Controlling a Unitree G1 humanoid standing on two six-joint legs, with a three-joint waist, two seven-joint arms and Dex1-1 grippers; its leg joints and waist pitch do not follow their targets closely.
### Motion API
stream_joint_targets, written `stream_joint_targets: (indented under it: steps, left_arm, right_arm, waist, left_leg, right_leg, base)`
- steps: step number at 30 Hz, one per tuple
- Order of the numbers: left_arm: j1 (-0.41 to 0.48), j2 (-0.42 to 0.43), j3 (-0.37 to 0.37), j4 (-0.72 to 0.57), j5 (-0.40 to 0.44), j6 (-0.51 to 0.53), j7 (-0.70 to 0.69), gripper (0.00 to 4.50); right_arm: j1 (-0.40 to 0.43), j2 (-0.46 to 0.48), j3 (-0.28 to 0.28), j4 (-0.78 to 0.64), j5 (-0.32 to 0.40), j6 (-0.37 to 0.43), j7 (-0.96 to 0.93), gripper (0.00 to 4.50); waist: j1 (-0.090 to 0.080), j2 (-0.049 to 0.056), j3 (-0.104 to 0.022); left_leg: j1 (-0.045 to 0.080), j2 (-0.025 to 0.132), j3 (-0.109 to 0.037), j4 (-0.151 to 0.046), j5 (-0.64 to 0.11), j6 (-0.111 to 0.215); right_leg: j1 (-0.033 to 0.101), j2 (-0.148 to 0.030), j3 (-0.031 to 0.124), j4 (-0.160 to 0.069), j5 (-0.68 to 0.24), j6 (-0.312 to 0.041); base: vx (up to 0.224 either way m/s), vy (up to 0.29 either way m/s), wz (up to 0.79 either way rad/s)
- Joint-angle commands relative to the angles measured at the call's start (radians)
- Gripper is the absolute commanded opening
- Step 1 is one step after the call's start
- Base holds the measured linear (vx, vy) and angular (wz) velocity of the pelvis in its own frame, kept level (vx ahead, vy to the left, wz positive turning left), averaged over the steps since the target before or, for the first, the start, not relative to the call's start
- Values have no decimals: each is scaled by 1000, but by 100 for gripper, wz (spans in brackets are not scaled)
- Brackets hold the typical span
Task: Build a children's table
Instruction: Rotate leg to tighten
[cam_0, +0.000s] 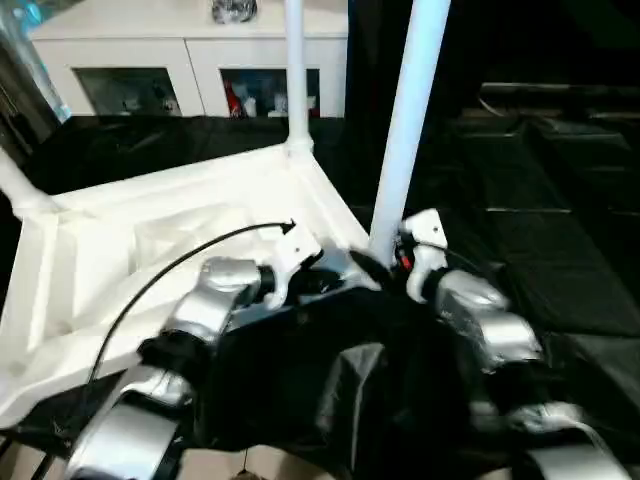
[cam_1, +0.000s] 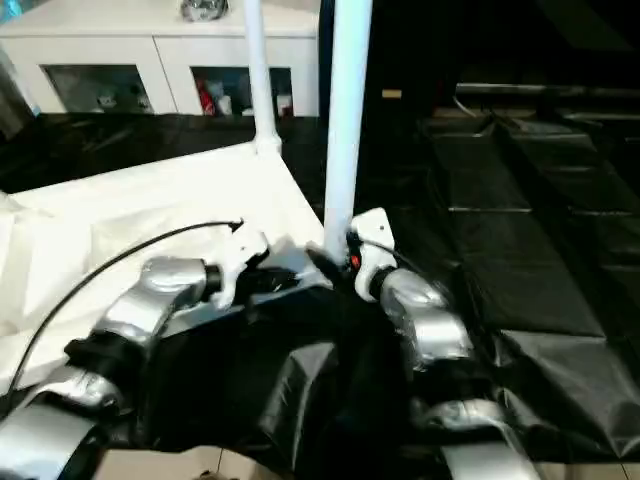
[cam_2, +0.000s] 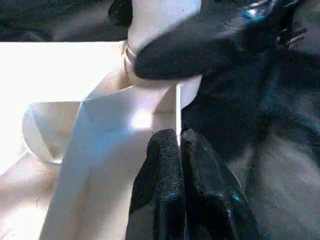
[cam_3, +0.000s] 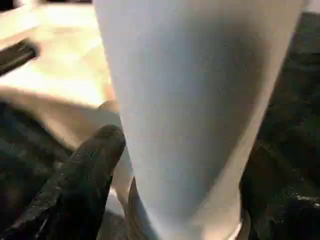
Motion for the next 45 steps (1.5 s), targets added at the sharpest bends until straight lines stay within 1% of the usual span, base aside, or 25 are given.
stream_joint_targets:
  steps: [1,3,6,7,9,11,13,14,17,18,19,21,25,26,29,31,33,34,35,37,40,41,42,44,45]
  left_arm:
    - [-6,-25,-23,-63,-37,-38,-42,0]
    - [5,0,-28,-74,-37,-42,-82,0]
    - [13,31,-37,-71,-21,-65,-110,0]
    - [13,31,-37,-71,-21,-65,-110,0]
    - [27,56,-41,-92,-30,-49,-159,0]
    - [36,67,-43,-111,-42,-38,-188,0]
    - [41,72,-46,-122,-47,-28,-206,0]
    - [43,75,-48,-127,-49,-25,-214,0]
    - [47,80,-52,-135,-55,-19,-234,0]
    - [47,80,-51,-134,-57,-19,-236,0]
    - [46,79,-51,-132,-58,-19,-236,0]
    - [47,76,-47,-134,-60,-16,-231,0]
    - [28,42,-23,-108,-58,-2,-158,0]
    - [14,26,-12,-91,-54,2,-122,0]
    - [-10,0,5,-59,-43,-2,-50,0]
    - [-33,-25,19,-30,-35,-6,16,0]
    - [-60,-56,27,1,-22,-2,92,0]
    - [-60,-56,27,1,-22,-2,92,0]
    - [-84,-89,36,30,-9,3,169,0]
    - [-92,-104,37,40,-3,4,197,0]
    - [-100,-131,38,48,4,0,231,0]
    - [-97,-141,34,45,2,-5,224,0]
    - [-97,-141,34,45,2,-5,224,0]
    - [-88,-143,27,36,-4,-15,199,0]
    - [-81,-139,22,27,-8,-23,177,0]
  right_arm:
    - [22,20,109,-38,15,23,139,365]
    - [47,-32,116,-87,25,10,228,365]
    - [83,-98,133,-145,37,1,338,365]
    - [83,-98,133,-145,37,1,338,365]
    - [100,-147,148,-169,50,21,400,365]
    - [104,-163,151,-172,52,30,421,365]
    - [103,-166,151,-172,50,38,428,365]
    - [103,-167,151,-173,49,42,431,340]
    - [101,-165,148,-173,50,49,434,330]
    - [103,-161,144,-176,52,54,434,310]
    - [102,-160,142,-177,52,55,434,310]
    - [104,-155,142,-179,58,62,428,288]
    - [111,-125,134,-174,68,77,385,273]
    - [110,-109,125,-166,67,85,359,268]
    - [99,-77,106,-137,56,91,291,266]
    - [79,-40,85,-95,38,112,196,265]
    - [47,19,55,-28,10,122,38,265]
    - [47,19,55,-28,10,122,38,265]
    - [11,83,23,46,-12,130,-122,264]
    - [-7,113,10,78,-19,132,-191,264]
    - [-42,168,-14,125,-28,126,-299,264]
    - [-56,190,-11,135,-32,104,-305,264]
    - [-56,190,-11,135,-32,104,-305,264]
    - [-56,196,14,124,-34,71,-237,264]
    - [-51,195,18,110,-22,76,-198,320]
  waist:
    - [7,-9,-65]
    - [11,-11,-66]
    - [20,-11,-67]
    - [24,-11,-66]
    - [28,-13,-64]
    - [29,-11,-64]
    - [27,-11,-65]
    - [26,-11,-64]
    - [26,-10,-66]
    - [26,-10,-66]
    - [27,-10,-66]
    - [27,-10,-66]
    - [28,-11,-65]
    - [27,-14,-63]
    - [24,-13,-61]
    - [19,-15,-60]
    - [15,-15,-60]
    - [10,-14,-60]
    - [7,-16,-61]
    - [-4,-13,-61]
    - [-7,-13,-61]
    - [-5,-9,-64]
    - [-6,-10,-64]
    - [-3,-10,-66]
    - [-3,-10,-66]
  left_leg:
    - [5,25,-2,-60,-233,72]
    - [5,26,-1,-59,-220,77]
    - [5,29,0,-58,-216,88]
    - [5,28,0,-58,-214,87]
    - [7,28,0,-60,-231,77]
    - [8,30,-1,-61,-239,74]
    - [6,29,-1,-61,-233,73]
    - [6,29,-2,-61,-233,72]
    - [7,29,-1,-60,-224,72]
    - [6,29,-1,-60,-222,72]
    - [6,28,-1,-60,-222,72]
    - [7,28,-1,-60,-222,70]
    - [7,27,-1,-60,-229,66]
    - [7,26,0,-61,-234,63]
    - [9,25,-3,-63,-257,50]
    - [10,22,-5,-64,-269,39]
    - [10,22,-6,-65,-275,30]
    - [8,21,-7,-65,-280,23]
    - [8,20,-8,-65,-281,21]
    - [8,18,-9,-65,-280,12]
    - [6,18,-8,-65,-275,22]
    - [8,18,-7,-63,-265,25]
    - [7,19,-7,-63,-261,27]
    - [6,19,-4,-61,-245,41]
    - [5,18,-4,-61,-235,48]
  right_leg:
    - [58,-57,39,-72,-217,-225]
    - [58,-58,39,-71,-197,-232]
    - [57,-58,40,-70,-194,-230]
    - [56,-58,39,-70,-199,-230]
    - [55,-60,38,-75,-250,-219]
    - [55,-60,39,-75,-266,-214]
    - [53,-58,39,-74,-253,-219]
    - [54,-58,38,-73,-247,-221]
    - [53,-58,39,-72,-231,-227]
    - [53,-57,39,-72,-228,-228]
    - [53,-57,38,-71,-223,-230]
    - [54,-57,38,-71,-223,-230]
    - [54,-58,38,-73,-241,-224]
    - [53,-58,38,-76,-259,-219]
    - [51,-60,37,-83,-324,-197]
    - [48,-59,37,-85,-357,-186]
    - [48,-60,36,-87,-369,-179]
    - [47,-60,37,-86,-372,-177]
    - [48,-61,36,-86,-377,-173]
    - [46,-61,36,-87,-378,-173]
    - [48,-60,37,-88,-357,-173]
    - [48,-61,38,-86,-333,-179]
    - [48,-60,38,-85,-316,-184]
    - [51,-59,39,-80,-263,-198]
    - [53,-59,39,-80,-245,-204]
  base:
    - [0,0,0]
    - [0,0,0]
    - [0,0,0]
    - [0,0,0]
    - [0,0,0]
    - [0,0,0]
    - [0,0,0]
    - [0,0,0]
    - [0,0,0]
    - [0,0,0]
    - [0,0,0]
    - [0,0,0]
    - [0,0,0]
    - [0,0,0]
    - [0,0,0]
    - [0,0,0]
    - [0,0,0]
    - [0,0,0]
    - [0,0,0]
    - [0,0,0]
    - [0,0,0]
    - [0,0,0]
    - [0,0,0]
    - [0,0,0]
    - [0,0,0]
